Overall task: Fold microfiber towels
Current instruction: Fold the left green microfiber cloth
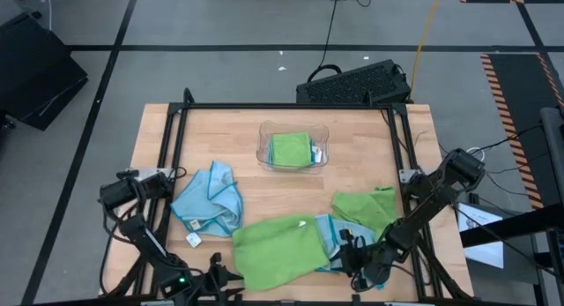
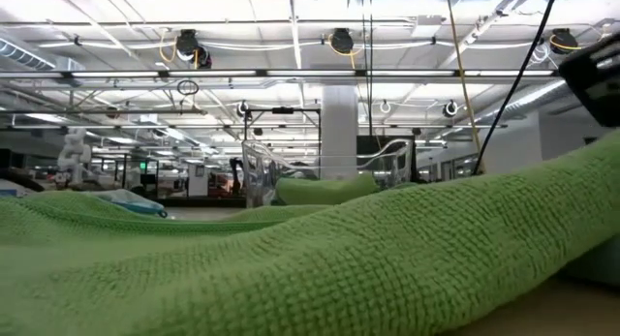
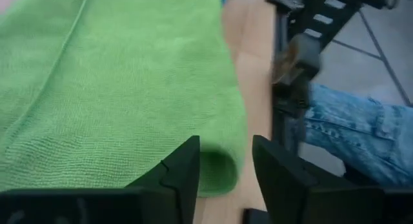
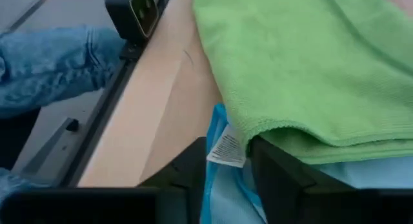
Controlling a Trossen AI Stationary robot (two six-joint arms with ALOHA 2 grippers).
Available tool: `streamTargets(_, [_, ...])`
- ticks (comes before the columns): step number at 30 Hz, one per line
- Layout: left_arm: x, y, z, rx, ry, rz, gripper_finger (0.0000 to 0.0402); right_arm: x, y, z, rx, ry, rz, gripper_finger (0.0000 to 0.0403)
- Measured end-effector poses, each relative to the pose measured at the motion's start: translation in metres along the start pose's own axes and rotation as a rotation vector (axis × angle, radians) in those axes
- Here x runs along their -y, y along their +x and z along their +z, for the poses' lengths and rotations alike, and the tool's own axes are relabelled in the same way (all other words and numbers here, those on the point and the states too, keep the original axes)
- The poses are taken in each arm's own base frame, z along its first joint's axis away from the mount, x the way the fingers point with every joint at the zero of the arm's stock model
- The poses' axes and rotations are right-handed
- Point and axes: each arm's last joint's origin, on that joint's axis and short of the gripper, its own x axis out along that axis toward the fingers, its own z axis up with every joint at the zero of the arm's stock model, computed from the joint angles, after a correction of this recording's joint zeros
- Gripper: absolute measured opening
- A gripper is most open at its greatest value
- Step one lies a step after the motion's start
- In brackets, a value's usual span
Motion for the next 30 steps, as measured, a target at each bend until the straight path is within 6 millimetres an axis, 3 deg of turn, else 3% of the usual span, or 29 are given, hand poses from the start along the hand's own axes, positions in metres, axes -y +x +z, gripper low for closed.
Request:
streamTargets(4, [0.001, -0.025, 0.012, -0.005, 0.038, -0.001, 0.0147, 0.008, -0.017, 0.015, 0.027, 0.022, -0.023, 0.0149])
streamTargets(8, [-0.015, -0.039, 0.025, 0.088, 0.056, 0.131, 0.0147, 0.028, -0.027, 0.032, 0.095, 0.104, -0.131, 0.0161])
streamTargets(13, [-0.037, -0.026, 0.034, 0.056, -0.009, 0.281, 0.0147, 0.054, -0.018, 0.043, 0.071, 0.148, -0.163, 0.0161])
streamTargets(20, [-0.044, -0.005, 0.042, -0.037, -0.04, 0.308, 0.0148, 0.088, 0.003, 0.045, -0.037, 0.111, -0.136, 0.0161])
streamTargets(25, [-0.048, -0.005, 0.041, -0.093, -0.039, 0.326, 0.0162, 0.107, 0.008, 0.052, -0.042, 0.08, -0.108, 0.0162])
streamTargets(30, [-0.054, -0.011, 0.035, -0.182, -0.115, 0.385, 0.0203, 0.114, 0.01, 0.051, -0.004, 0.067, -0.016, 0.0162])
